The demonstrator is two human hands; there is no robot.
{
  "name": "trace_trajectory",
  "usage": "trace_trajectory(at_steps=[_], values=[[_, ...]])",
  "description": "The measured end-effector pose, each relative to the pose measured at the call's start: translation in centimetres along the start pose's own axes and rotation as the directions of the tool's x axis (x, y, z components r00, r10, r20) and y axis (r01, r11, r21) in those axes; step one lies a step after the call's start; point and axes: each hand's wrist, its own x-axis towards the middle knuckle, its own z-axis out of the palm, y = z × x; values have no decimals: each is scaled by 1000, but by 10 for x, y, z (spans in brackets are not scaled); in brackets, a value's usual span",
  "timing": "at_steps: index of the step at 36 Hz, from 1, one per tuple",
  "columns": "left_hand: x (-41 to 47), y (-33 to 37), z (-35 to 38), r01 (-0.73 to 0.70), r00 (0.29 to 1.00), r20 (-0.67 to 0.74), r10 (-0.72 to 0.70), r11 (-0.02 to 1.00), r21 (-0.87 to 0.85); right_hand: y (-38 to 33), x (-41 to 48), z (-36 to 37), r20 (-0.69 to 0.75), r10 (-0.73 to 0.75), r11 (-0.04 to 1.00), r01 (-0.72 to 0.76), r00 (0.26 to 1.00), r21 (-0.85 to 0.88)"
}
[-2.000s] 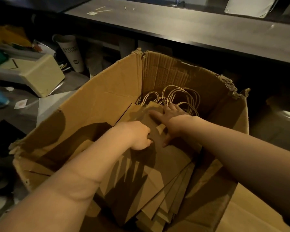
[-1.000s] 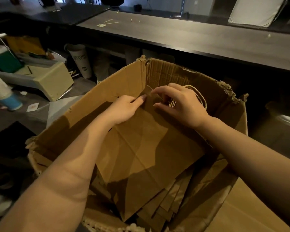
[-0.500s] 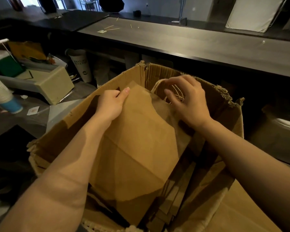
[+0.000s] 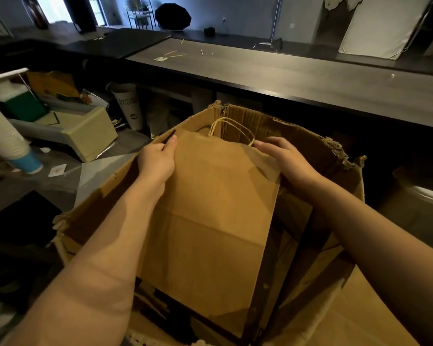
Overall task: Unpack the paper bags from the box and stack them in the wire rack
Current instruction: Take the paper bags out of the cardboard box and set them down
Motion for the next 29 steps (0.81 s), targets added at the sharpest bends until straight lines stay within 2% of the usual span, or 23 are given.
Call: trace_trajectory(at_steps=[4, 7, 10, 14, 19, 24, 29], values=[[-2, 2, 1, 55, 998, -11, -55, 998, -23, -8, -5, -4, 103, 57, 979, -76, 993, 188], [-4, 6, 0, 96, 995, -9, -97, 993, -66, -21, -14, -10, 199, 76, 891, -156, 977, 427], [-9, 10, -3, 151, 989, 16, -150, 986, -77, -36, -30, -13, 229, 46, 809, -171, 972, 562], [-18, 19, -3, 215, 976, 55, -209, 967, -134, -46, -59, -20, 271, -22, 844, -127, 962, 521], [-25, 28, 6, 276, 959, 112, -260, 946, -172, -50, -87, -32, 472, -109, 925, -85, 875, 371], [-37, 32, 18, 222, 964, 168, -204, 971, -93, -48, -106, -46, 415, -119, 928, -47, 902, 370], [-54, 42, 19, 86, 962, 260, -86, 996, 8, -39, -117, -69, 281, -134, 872, -22, 950, 490]])
